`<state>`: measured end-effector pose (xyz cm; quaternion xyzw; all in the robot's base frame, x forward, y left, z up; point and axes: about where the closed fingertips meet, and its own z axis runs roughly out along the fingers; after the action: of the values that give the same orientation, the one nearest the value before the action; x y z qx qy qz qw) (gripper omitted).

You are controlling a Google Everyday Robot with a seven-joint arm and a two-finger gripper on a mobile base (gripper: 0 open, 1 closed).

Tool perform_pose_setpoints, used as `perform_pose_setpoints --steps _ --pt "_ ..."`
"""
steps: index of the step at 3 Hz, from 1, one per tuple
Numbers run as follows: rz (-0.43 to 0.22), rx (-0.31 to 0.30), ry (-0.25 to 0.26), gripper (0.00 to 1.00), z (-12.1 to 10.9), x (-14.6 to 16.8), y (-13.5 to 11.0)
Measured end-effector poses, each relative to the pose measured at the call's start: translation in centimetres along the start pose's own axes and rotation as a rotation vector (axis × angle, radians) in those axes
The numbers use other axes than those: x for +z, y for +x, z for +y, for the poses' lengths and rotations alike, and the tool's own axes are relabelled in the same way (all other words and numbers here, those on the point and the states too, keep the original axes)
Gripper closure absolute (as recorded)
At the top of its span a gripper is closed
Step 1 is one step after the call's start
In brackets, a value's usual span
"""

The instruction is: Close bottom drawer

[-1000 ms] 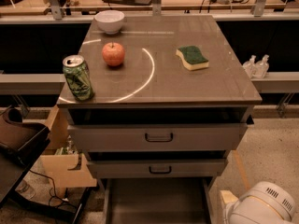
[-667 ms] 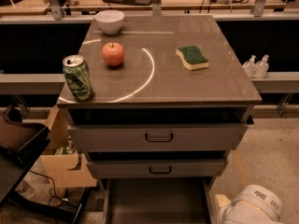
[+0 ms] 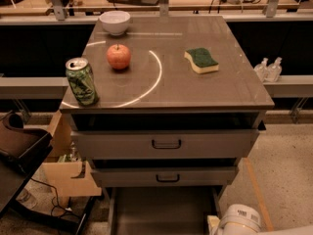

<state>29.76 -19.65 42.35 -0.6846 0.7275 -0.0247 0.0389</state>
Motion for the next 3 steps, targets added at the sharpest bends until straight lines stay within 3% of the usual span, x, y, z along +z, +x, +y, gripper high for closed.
perform_pose_setpoints --steps 1,3 --pt "-0.019 0.008 -0.026 0.17 0.5 4.8 -1.3" --pt "-0.043 -0.014 -0.032 0.64 1.6 14.0 -3.2"
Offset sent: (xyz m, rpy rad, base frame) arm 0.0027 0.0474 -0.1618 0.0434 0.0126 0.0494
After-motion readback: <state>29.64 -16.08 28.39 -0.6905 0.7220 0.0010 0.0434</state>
